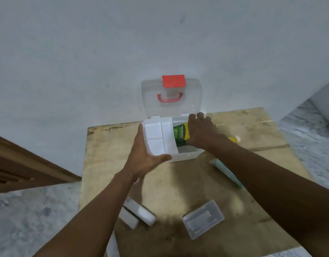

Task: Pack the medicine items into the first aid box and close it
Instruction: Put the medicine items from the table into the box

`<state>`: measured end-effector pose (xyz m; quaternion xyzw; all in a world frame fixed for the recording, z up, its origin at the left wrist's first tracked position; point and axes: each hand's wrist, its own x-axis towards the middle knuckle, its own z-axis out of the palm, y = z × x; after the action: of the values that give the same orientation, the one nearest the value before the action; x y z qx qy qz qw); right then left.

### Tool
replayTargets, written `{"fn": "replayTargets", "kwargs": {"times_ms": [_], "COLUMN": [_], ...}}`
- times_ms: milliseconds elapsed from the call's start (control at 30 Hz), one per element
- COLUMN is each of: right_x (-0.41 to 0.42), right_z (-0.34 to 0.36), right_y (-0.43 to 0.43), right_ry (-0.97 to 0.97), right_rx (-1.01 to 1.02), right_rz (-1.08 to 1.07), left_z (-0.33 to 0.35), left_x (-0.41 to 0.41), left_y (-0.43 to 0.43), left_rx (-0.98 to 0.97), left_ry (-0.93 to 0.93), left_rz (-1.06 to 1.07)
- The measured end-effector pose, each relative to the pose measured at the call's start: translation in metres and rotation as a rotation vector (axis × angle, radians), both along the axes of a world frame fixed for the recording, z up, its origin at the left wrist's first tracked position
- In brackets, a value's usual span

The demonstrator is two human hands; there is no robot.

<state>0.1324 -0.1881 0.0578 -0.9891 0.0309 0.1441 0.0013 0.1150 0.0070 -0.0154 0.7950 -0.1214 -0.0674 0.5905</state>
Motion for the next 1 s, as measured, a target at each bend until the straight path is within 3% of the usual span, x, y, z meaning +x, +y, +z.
{"fn": "replayTargets", "kwargs": {"times_ms": [167, 367, 733, 1000], "right_x": [0.012, 0.021, 0.021, 0.007], "right_z": [-0.03, -0.058, -0.063, -0.052], "right_y": [0.009, 0.01, 0.004, 0.004], "right_ry": [0.109, 0.071, 0.112, 0.072], "right_rx": [0.247, 0.392, 0.585, 0.549], "right_rz": [-0.09, -0.172, -0.162, -0.189], "left_z": [-0.003, -0.007, -0.01, -0.006], "left_x": [0.0, 0.004, 0.001, -0.003], "left_y": [-0.001, -0.004, -0.005, -0.004], "left_rx": [0.031, 0.067, 0.11, 0.147], "left_ry": [0.004, -0.007, 0.053, -0.015], "left_rz": [0.033, 0.056, 0.1, 0.081]}}
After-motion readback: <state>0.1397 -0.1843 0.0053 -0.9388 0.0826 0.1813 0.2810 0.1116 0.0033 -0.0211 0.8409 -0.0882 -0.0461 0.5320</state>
